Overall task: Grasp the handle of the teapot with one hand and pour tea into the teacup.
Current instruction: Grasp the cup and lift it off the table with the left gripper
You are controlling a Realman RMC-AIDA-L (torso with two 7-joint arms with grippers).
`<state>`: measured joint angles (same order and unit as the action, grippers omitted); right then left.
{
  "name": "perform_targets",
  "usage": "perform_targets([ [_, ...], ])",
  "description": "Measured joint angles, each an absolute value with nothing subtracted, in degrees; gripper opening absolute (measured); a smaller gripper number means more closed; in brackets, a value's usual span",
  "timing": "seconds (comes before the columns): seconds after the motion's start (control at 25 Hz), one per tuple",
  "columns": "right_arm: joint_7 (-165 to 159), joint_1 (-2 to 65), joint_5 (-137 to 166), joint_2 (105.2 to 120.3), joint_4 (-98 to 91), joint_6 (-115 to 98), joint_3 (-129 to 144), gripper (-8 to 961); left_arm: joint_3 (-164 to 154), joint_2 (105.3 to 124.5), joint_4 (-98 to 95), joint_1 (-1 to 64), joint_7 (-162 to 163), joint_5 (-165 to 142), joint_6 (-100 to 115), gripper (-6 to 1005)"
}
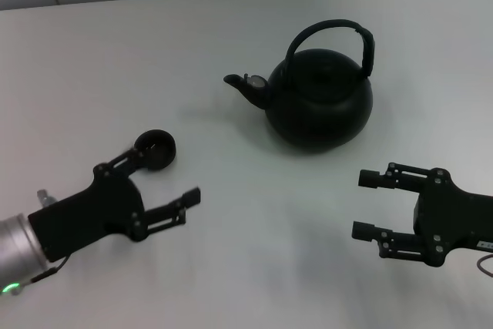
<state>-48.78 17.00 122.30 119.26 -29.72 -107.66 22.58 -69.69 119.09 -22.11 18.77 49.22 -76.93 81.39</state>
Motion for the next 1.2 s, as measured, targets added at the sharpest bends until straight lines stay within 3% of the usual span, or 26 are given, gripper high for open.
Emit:
perform_targets([
  [0.44,-48.78,17.60,120.29,119.26,-28.33,-107.74,22.49,711,-69.56,119.18,-7.42,22.56,31.56,-60.04,76.25,871],
  [1.2,-49.01,17.92,119.26,119.18,-28.48,-107.13,22.41,710,-69.86,119.17,-5.90,23.35,30.82,-58.10,67.22,870],
])
